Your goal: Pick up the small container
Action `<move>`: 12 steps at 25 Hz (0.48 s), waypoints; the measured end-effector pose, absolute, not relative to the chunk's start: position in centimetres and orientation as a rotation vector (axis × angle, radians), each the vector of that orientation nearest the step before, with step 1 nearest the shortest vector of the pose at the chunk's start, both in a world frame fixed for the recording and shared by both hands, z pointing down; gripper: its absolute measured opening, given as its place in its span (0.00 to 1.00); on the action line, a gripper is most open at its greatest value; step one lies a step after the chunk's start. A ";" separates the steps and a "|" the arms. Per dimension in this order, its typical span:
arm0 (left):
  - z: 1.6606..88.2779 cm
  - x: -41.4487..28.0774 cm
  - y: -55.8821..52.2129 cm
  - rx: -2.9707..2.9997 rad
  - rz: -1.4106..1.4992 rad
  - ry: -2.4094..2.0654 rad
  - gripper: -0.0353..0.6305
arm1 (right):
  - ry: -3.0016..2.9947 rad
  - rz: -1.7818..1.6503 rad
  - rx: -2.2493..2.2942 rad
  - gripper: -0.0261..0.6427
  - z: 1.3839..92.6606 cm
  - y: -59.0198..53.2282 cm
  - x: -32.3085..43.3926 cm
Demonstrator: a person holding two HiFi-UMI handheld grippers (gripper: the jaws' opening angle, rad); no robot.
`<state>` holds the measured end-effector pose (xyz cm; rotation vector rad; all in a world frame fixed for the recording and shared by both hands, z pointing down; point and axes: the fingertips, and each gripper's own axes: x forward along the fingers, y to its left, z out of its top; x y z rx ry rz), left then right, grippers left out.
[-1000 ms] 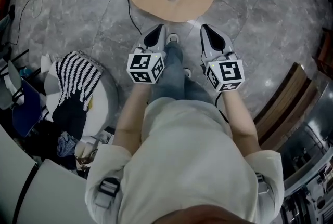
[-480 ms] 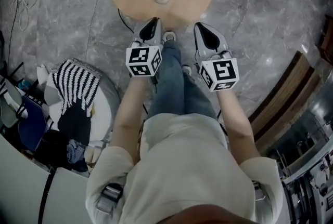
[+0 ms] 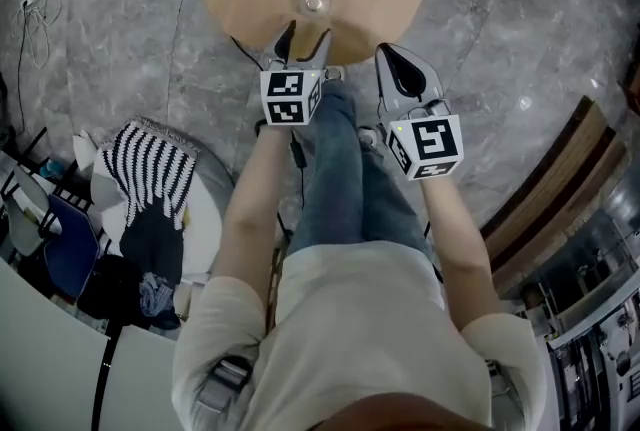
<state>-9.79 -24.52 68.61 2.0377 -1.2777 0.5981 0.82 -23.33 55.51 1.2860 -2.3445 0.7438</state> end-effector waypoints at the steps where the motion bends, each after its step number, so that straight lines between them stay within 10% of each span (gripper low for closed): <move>1: 69.3 -9.7 -24.8 2.046 0.607 -1.273 0.49 | -2.342 0.751 1.284 0.04 56.0 -23.5 0.8; 12: 74.8 -8.8 -28.3 2.136 0.744 -1.285 0.60 | -2.311 0.819 1.262 0.04 60.6 -24.4 0.9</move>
